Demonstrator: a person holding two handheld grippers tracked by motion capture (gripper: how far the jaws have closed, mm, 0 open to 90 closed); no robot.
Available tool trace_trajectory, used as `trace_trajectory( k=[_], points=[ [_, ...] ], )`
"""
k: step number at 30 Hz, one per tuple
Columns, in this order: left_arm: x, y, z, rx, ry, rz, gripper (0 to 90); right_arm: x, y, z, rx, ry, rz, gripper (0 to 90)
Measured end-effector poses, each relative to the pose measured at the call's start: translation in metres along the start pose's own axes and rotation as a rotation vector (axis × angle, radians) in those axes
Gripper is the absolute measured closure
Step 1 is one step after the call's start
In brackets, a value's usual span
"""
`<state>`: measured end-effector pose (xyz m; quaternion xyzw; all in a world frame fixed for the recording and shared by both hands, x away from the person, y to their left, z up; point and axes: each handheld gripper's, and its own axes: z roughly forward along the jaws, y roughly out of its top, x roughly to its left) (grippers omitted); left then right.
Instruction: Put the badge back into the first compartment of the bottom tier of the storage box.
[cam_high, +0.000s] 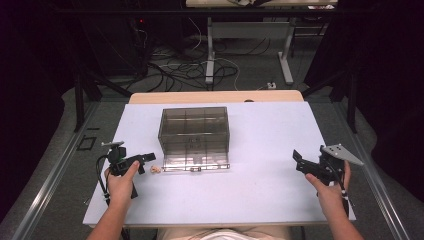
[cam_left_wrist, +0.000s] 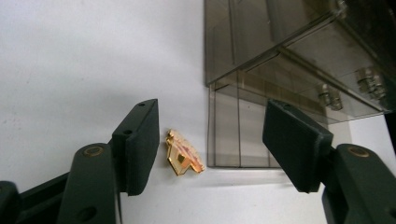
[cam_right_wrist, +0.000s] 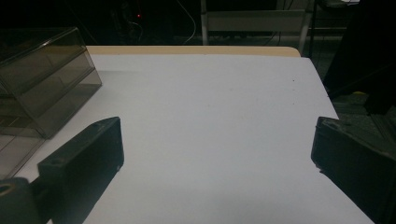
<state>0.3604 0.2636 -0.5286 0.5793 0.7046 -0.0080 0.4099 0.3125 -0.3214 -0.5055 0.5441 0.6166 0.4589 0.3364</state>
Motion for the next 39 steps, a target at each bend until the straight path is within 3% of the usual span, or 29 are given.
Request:
trace_trajectory(
  k=[5, 10, 14, 21, 39],
  points=[
    [0.002, -0.004, 0.004, 0.022, 0.02, -0.024, 41.4, -0.002, -0.001, 0.0, 0.007, -0.001, -0.003, 2.4],
    [0.006, -0.006, 0.005, 0.048, 0.004, -0.059, 47.1, -0.002, -0.001, 0.001, 0.011, -0.002, -0.002, 2.5],
    [0.008, -0.007, 0.006, 0.065, 0.02, -0.045, 50.6, -0.002, -0.001, 0.001, 0.013, 0.0, 0.001, 2.7],
    [0.011, -0.008, 0.008, 0.069, 0.043, -0.056, 62.1, -0.002, -0.001, 0.001, 0.03, 0.002, 0.01, 3.4],
    [0.014, -0.009, 0.01, 0.084, 0.037, -0.076, 75.4, -0.002, -0.002, 0.001, 0.031, 0.004, 0.017, 3.9]
  ],
)
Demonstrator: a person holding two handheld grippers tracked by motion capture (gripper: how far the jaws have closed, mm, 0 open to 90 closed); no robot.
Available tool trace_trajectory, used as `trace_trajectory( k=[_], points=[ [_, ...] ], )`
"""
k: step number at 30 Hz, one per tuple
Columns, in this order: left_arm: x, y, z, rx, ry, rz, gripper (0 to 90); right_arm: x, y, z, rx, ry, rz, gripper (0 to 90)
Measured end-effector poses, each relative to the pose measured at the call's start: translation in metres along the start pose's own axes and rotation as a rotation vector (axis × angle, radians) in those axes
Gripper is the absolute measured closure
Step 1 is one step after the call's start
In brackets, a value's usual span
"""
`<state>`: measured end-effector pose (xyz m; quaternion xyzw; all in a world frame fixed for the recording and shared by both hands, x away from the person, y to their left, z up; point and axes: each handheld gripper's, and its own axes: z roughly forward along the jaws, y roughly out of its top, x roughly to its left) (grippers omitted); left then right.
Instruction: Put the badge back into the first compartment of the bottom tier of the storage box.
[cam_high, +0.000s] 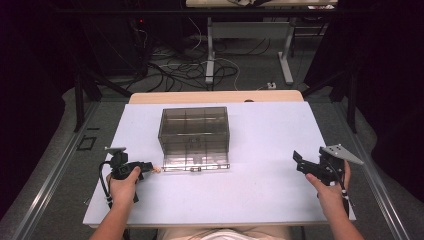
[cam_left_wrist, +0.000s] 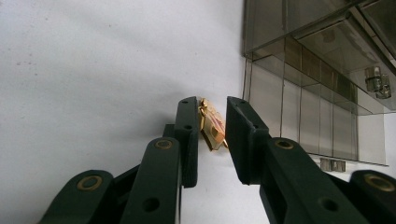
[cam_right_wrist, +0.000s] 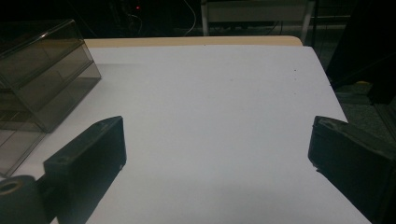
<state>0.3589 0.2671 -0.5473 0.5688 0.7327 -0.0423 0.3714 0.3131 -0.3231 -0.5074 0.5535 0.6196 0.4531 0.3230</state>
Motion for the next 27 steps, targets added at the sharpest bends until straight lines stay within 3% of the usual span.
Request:
trace_trajectory(
  k=[12, 27],
  points=[
    [0.0003, -0.0001, 0.0044, 0.002, 0.004, -0.02, 79.8, 0.0001, -0.0005, 0.0011, 0.001, 0.004, -0.001, 4.8],
    [0.001, 0.0008, 0.0041, 0.009, -0.002, -0.016, 84.7, -0.0001, -0.0006, 0.001, -0.002, 0.002, 0.0, 5.3]
  ],
)
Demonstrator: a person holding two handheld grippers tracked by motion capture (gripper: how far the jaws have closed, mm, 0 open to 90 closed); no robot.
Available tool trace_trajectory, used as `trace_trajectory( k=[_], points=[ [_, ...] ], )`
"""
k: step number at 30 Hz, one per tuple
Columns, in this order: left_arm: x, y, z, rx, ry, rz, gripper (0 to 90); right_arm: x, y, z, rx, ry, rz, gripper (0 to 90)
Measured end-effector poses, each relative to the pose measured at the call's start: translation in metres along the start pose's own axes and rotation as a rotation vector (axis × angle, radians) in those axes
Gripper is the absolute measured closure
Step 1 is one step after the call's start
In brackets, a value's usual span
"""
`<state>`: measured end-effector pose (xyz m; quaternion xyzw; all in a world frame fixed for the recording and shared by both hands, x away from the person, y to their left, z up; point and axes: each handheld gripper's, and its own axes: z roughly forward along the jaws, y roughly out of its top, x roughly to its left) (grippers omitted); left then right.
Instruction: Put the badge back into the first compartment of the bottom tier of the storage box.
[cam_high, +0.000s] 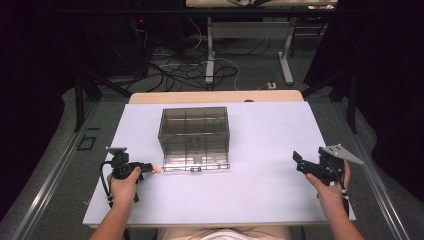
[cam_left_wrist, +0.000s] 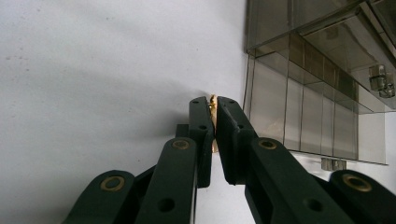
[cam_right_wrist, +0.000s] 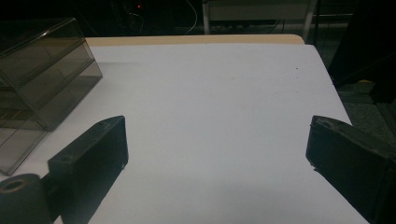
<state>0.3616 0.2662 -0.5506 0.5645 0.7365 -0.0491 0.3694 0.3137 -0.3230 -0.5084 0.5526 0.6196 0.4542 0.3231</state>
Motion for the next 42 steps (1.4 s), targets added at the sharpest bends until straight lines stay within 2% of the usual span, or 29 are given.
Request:
trace_trajectory(
  k=[3, 17, 26, 37, 40, 42],
  points=[
    [0.0, 0.0002, -0.0005, -0.001, -0.015, -0.001, 85.2, 0.0, 0.0001, -0.0001, -0.001, 0.001, 0.0, 5.3],
    [-0.0036, 0.0, -0.0022, -0.017, -0.03, 0.0, 87.2, 0.0001, 0.0003, -0.0005, 0.004, 0.004, -0.004, 5.6],
    [-0.0054, -0.0001, -0.0036, -0.016, -0.062, 0.005, 88.2, -0.0001, 0.0002, -0.0005, 0.007, 0.007, -0.006, 5.6],
    [-0.0072, -0.0001, -0.0051, -0.021, -0.069, 0.008, 88.5, -0.0003, 0.0001, -0.0003, 0.006, 0.007, -0.006, 5.7],
    [-0.0076, 0.0, -0.006, -0.04, -0.064, 0.01, 88.5, -0.0004, 0.0001, -0.0003, 0.007, 0.007, -0.006, 5.7],
    [-0.0071, 0.0005, -0.0074, -0.037, -0.074, 0.011, 88.5, -0.0003, 0.0001, -0.0004, 0.007, 0.007, -0.005, 5.7]
  ],
)
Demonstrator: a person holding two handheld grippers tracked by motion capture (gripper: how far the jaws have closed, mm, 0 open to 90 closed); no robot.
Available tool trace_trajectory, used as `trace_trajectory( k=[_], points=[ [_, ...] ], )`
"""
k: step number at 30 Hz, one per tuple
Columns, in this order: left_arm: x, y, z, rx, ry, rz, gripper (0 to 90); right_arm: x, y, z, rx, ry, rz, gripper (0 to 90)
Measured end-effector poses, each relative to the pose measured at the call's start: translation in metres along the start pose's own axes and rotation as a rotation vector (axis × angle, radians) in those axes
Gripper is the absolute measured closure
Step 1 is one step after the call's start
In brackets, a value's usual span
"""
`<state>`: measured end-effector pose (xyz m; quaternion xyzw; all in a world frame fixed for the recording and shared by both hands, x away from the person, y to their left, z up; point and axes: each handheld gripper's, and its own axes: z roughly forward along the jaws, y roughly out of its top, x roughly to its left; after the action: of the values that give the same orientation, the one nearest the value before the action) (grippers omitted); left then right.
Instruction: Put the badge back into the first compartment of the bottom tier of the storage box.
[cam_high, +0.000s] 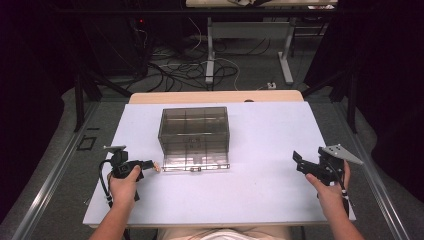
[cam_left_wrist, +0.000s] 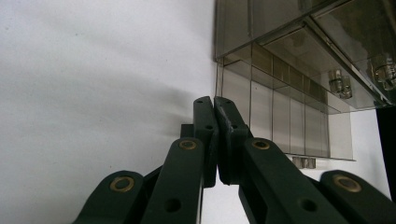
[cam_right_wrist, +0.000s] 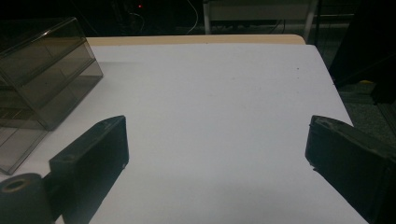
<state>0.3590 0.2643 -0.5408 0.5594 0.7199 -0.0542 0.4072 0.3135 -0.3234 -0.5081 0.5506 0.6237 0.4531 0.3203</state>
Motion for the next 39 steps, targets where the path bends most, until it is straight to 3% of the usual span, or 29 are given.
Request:
trace_trajectory(
  k=[10, 12, 16, 21, 23, 31, 39],
  points=[
    [0.0, 0.002, -0.006, -0.007, -0.013, 0.002, 88.5, 0.0, 0.0, 0.0, 0.008, -0.001, -0.001, 5.7],
    [-0.001, 0.001, -0.005, -0.034, -0.008, -0.004, 88.5, 0.0, 0.0, 0.0, 0.009, -0.002, -0.001, 5.7],
    [-0.002, 0.002, -0.008, -0.025, -0.016, 0.006, 88.5, 0.0, 0.0, 0.0, -0.001, 0.001, -0.001, 5.7],
    [-0.004, 0.001, -0.009, -0.051, -0.019, 0.01, 88.5, 0.0, 0.0, 0.0, 0.0, 0.002, -0.001, 5.7],
    [-0.005, 0.002, -0.011, -0.037, -0.015, 0.029, 88.5, 0.0, 0.0, -0.001, 0.008, 0.0, -0.002, 5.7],
    [-0.008, 0.002, -0.015, -0.062, -0.019, 0.043, 88.5, 0.0, 0.0, 0.0, 0.0, 0.003, -0.001, 5.8],
    [-0.013, 0.002, -0.019, -0.088, -0.02, 0.089, 88.5, 0.0, 0.0, 0.0, -0.008, 0.0, -0.001, 5.8]
  ],
)
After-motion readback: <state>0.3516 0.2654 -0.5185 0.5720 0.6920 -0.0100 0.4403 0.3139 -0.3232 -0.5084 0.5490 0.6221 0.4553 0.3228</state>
